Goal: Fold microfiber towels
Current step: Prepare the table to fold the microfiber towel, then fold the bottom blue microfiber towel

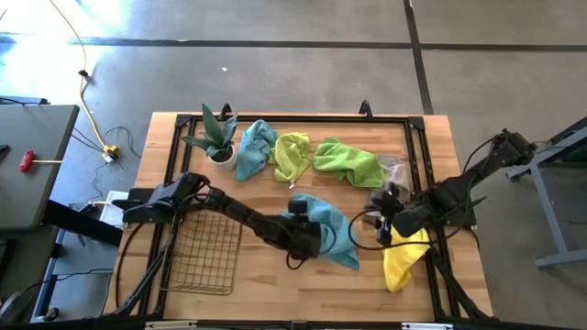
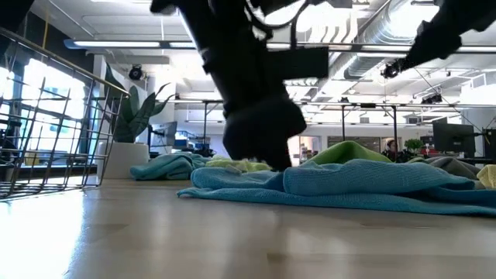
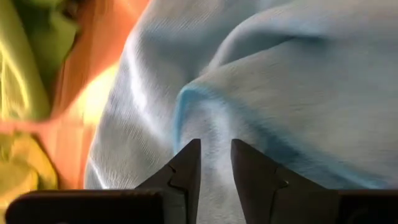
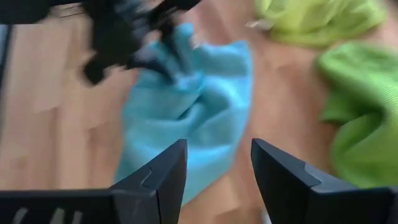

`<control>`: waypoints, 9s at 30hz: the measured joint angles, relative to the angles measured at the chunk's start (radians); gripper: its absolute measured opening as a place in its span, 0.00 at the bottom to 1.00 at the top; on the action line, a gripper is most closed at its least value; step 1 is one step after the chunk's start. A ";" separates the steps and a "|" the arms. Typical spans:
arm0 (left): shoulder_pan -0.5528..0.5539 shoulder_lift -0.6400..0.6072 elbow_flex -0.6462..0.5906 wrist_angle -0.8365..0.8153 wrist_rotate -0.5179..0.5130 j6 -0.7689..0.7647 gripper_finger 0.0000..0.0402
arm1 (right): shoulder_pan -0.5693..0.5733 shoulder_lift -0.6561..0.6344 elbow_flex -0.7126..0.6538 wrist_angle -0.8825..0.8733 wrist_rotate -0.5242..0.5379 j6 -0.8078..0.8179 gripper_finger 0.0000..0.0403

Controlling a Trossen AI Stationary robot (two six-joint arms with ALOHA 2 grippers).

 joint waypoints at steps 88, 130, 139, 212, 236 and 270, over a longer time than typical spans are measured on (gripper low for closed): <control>0.171 -0.334 -0.476 0.186 0.710 0.122 0.35 | -0.056 0.256 0.019 0.249 -0.192 0.030 0.58; 0.078 -0.334 -0.465 0.209 0.561 -0.098 0.35 | -0.056 0.256 0.019 0.249 -0.192 0.030 0.58; 0.078 -0.334 -0.465 0.221 0.485 -0.098 0.35 | -0.056 0.256 0.019 0.249 -0.192 0.030 0.58; 0.029 -0.334 -0.184 0.003 0.576 -0.005 0.00 | -0.058 0.257 0.018 0.359 -0.150 0.102 0.58; 0.039 -0.334 -0.074 -0.209 0.512 0.087 0.00 | -0.131 0.263 0.018 0.449 -0.079 0.162 0.58; 0.039 -0.334 -0.074 -0.173 0.457 0.105 0.00 | -0.266 0.622 0.018 0.868 -0.376 -0.432 0.58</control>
